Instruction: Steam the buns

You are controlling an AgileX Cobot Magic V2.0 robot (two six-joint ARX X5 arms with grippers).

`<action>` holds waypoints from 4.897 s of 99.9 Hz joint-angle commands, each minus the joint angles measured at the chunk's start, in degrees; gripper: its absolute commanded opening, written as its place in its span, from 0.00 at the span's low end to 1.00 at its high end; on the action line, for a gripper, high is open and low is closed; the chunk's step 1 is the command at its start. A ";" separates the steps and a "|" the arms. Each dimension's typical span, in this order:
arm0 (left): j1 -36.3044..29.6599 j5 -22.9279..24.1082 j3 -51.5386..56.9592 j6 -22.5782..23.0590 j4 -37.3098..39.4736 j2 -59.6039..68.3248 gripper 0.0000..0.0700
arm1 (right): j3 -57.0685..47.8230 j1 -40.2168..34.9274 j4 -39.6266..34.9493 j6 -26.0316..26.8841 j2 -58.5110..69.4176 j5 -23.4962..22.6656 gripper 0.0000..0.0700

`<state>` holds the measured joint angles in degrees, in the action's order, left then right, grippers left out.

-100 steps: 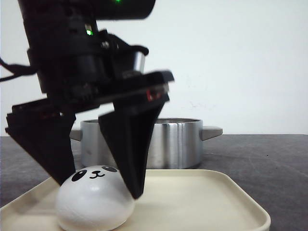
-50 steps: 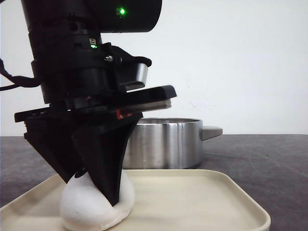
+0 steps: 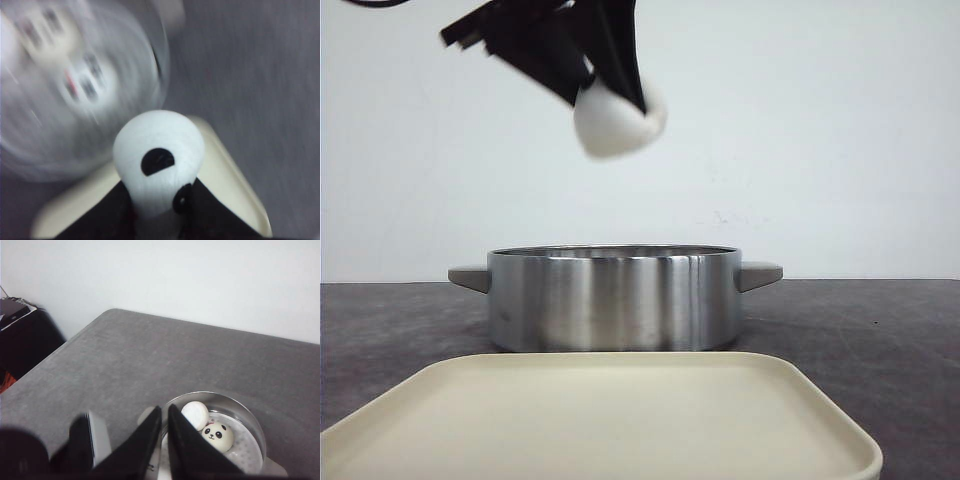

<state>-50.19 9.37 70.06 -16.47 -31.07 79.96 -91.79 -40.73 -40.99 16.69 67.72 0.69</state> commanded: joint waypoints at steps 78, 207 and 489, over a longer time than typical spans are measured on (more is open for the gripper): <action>14.93 0.52 0.90 7.63 7.91 15.65 0.63 | -0.96 -0.39 -1.60 -0.70 0.37 3.91 0.02; 15.30 10.80 -0.92 -3.56 -8.24 -21.31 0.00 | 28.48 -7.91 17.31 -9.44 -18.47 12.35 0.02; 15.30 10.75 -18.01 -4.11 -18.64 -52.09 0.00 | 91.10 33.86 31.98 -17.33 -67.52 3.80 0.02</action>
<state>-34.52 19.70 51.42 -20.58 -50.17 27.73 -0.93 -6.74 -9.54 -0.10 0.14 4.58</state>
